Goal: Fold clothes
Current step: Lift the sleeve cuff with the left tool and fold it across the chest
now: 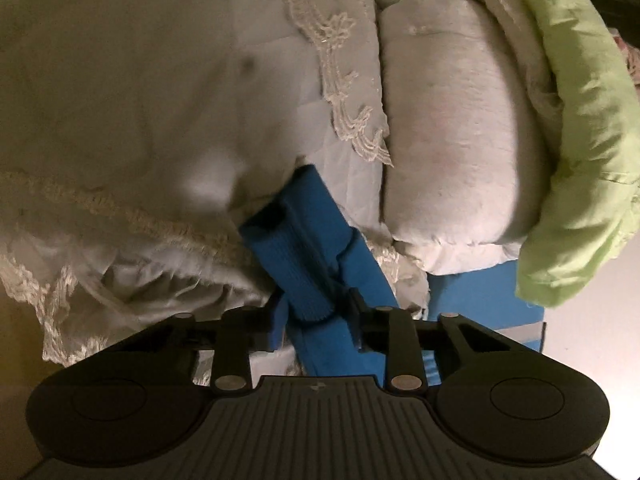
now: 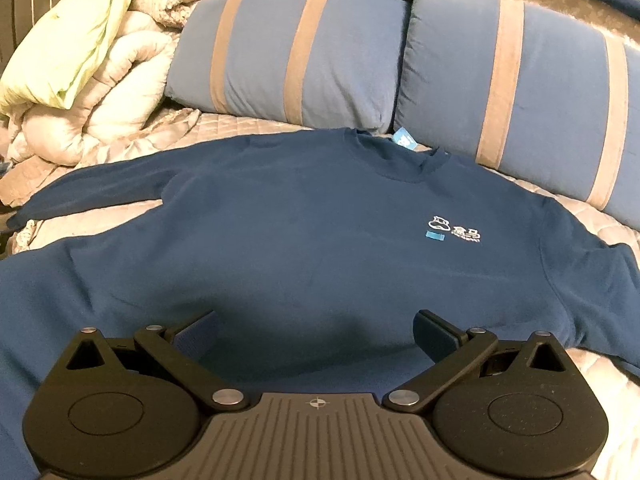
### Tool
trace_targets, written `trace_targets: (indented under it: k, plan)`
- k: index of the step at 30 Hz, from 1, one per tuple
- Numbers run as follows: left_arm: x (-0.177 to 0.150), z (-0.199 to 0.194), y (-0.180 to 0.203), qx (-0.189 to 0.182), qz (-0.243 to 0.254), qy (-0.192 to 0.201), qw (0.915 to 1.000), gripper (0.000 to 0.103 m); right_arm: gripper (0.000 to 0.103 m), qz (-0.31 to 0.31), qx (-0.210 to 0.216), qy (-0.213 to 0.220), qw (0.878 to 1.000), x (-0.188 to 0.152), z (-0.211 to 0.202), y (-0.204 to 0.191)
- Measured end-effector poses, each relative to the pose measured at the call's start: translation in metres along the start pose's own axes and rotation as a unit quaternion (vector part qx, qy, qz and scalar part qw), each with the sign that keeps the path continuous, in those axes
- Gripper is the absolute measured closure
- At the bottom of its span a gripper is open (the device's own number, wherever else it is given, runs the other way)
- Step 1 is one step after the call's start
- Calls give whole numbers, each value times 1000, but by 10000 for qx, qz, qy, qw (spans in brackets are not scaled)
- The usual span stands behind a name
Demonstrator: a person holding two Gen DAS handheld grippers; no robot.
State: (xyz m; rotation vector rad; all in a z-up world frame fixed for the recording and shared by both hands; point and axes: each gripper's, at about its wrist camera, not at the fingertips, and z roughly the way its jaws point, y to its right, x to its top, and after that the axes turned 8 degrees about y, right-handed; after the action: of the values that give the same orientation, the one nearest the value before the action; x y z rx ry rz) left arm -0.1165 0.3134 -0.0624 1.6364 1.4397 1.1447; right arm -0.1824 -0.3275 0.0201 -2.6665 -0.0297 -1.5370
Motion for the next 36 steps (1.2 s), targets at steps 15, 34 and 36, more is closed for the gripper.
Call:
trace_targets:
  k: [15, 34, 36]
  plan:
    - [-14, -3, 156, 154, 2963, 315, 9544, 88, 0, 116, 79, 238, 9996, 0, -7, 4]
    - [-149, 2, 298, -622, 5431, 287, 8369, 92, 0, 69, 99, 178, 9998, -1, -5, 6]
    - [-164, 2, 305, -738, 5555, 228, 8279, 92, 0, 51, 112, 174, 9998, -1, -5, 5]
